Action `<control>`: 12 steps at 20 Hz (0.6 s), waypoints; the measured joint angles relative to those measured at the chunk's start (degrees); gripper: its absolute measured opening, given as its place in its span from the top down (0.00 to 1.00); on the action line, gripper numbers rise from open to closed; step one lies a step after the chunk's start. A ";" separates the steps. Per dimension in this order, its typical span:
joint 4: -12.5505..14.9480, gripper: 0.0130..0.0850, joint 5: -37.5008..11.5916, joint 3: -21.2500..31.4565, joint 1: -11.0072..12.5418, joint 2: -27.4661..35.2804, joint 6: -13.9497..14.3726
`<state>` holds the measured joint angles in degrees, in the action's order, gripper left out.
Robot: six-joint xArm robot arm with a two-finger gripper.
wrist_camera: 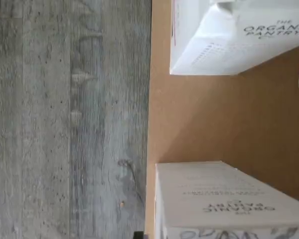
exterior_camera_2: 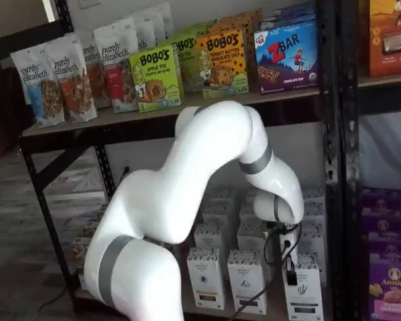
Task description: Pick up the white box with a green strip in the middle, on the bottom shelf, the sixth box from the left
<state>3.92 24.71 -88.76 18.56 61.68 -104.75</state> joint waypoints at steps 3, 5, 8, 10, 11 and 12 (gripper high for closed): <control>-0.13 0.22 -0.41 0.40 -0.03 -0.01 -0.09; -0.56 0.28 -0.73 0.66 -0.08 -0.01 -0.42; -1.36 0.33 -0.98 0.98 -0.24 -0.10 -0.98; -1.53 0.39 -1.40 1.26 -0.30 -0.18 -1.07; -1.61 0.44 -1.58 1.41 -0.32 -0.23 -1.13; -1.69 0.44 -1.88 1.63 -0.34 -0.32 -1.18</control>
<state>2.23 22.83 -87.12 18.21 61.36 -105.92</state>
